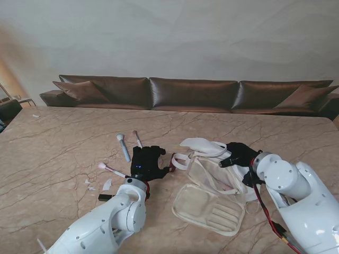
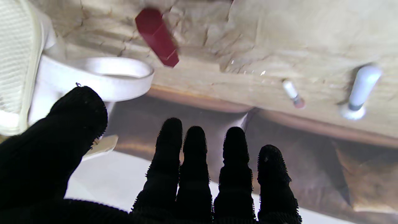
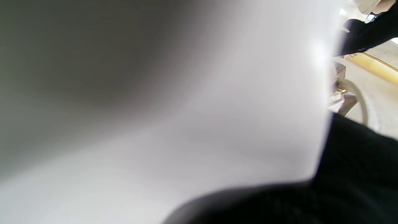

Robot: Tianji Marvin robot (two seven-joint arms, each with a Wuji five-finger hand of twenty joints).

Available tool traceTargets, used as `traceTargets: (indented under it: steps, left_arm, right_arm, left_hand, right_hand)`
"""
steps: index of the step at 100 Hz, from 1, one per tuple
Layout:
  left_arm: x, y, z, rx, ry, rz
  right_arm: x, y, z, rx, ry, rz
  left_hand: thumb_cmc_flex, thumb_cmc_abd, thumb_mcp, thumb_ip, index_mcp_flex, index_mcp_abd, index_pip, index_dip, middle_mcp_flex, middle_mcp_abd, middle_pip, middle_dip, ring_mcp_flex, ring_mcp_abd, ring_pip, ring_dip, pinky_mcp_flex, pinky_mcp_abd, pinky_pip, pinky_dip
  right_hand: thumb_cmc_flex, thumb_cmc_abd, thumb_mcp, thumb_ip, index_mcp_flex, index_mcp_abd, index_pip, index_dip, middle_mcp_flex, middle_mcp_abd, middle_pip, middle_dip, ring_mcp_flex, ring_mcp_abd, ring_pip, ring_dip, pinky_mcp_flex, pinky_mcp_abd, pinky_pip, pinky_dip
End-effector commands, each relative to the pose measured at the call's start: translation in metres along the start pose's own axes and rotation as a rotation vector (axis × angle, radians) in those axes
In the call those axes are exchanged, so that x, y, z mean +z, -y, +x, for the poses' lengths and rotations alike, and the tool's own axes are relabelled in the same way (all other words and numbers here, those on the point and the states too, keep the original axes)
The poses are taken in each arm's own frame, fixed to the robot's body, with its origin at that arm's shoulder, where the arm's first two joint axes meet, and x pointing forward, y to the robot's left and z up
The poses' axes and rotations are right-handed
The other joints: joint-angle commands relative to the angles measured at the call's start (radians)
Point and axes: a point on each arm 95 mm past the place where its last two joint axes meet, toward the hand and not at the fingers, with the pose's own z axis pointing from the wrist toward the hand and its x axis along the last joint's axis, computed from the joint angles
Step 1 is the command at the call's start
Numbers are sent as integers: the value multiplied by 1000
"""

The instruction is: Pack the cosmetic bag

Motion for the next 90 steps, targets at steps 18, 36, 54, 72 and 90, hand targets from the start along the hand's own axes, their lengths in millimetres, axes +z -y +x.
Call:
traceTargets:
  steps: [18, 36, 54, 72, 90]
  left_arm:
    - [9, -13, 8, 2, 30, -97]
    - [20, -29, 11, 1, 58, -145]
    - [29, -41, 17, -14, 86, -151]
    - [37, -46, 24, -27, 114, -138]
    - [40, -50, 31, 14, 148, -171]
  right_arm:
    - [3, -2, 5, 9, -19, -9]
    - [5, -2, 6, 25, -27, -20]
    - [8, -1, 6, 41, -36, -27]
    - [10, -1, 7, 42, -44, -24]
    - [11, 1, 5, 43, -49, -19]
  left_hand:
    - [-69, -34, -43, 17, -73, 71, -154, -77, -143, 44, -46, -13, -164, 15, -54, -37, -35, -36, -218, -42]
    - [-81, -7, -79, 24, -136, 88, -152, -70, -207, 49, -56, -10, -222, 16, -62, -39, -45, -48, -353, 30]
    - [-87, 17, -94, 25, -151, 87, -131, -51, -224, 44, -56, -9, -237, 20, -58, -38, -52, -51, -391, 69]
    - [-94, 43, -133, 28, -144, 75, -81, -19, -188, 42, -25, 5, -228, 25, -41, -31, -46, -46, -400, 126]
    - [-50, 57, -145, 43, -127, 77, -37, 7, -173, 51, -15, 7, -224, 42, -30, -26, -47, -35, -400, 137]
  right_hand:
    - [66, 43, 103, 34, 83, -198, 93, 58, 30, -22, 59, 24, 103, -1, 135, 37, 33, -42, 96, 9]
    - [67, 46, 102, 31, 80, -200, 91, 58, 29, -22, 58, 25, 103, -2, 135, 37, 34, -41, 97, 10]
    - [69, 46, 101, 29, 86, -204, 93, 59, 30, -23, 58, 25, 103, -1, 136, 37, 34, -41, 97, 10]
    - [68, 44, 103, 29, 85, -208, 90, 59, 32, -23, 58, 26, 103, -1, 138, 39, 35, -40, 99, 11]
    - [69, 48, 102, 28, 89, -209, 92, 61, 30, -21, 56, 26, 103, 1, 139, 39, 36, -42, 100, 12]
